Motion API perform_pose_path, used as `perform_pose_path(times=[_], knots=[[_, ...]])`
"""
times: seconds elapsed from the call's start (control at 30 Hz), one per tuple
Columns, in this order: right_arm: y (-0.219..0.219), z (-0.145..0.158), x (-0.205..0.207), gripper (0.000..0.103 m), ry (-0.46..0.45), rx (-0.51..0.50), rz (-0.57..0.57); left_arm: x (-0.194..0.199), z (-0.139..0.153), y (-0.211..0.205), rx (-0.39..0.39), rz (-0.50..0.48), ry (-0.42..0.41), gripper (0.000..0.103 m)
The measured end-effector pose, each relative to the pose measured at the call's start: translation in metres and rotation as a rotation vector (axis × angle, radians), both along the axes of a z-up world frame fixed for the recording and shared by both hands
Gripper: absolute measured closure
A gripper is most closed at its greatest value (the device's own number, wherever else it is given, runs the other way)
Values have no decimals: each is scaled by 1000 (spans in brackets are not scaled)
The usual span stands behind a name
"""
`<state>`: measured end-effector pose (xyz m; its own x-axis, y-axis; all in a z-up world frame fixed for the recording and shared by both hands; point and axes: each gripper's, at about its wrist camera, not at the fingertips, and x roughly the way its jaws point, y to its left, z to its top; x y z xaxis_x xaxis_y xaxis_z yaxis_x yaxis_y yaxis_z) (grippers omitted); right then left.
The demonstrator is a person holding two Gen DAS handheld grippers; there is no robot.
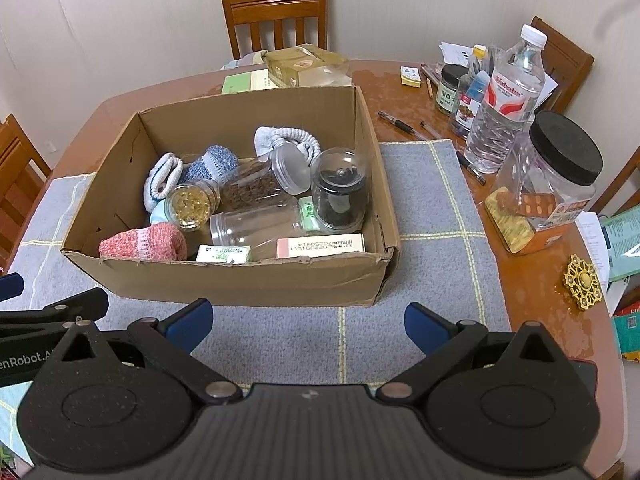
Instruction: Organize objects
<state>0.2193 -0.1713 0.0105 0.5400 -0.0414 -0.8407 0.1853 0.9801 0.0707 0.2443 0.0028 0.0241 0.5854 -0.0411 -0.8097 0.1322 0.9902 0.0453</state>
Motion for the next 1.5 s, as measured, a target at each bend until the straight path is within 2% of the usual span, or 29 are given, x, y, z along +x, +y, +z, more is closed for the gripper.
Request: perform_pose_path(times=[1.5], knots=[[5,5,4,0,-4,4,1,4,2,1,7,17,8,1]])
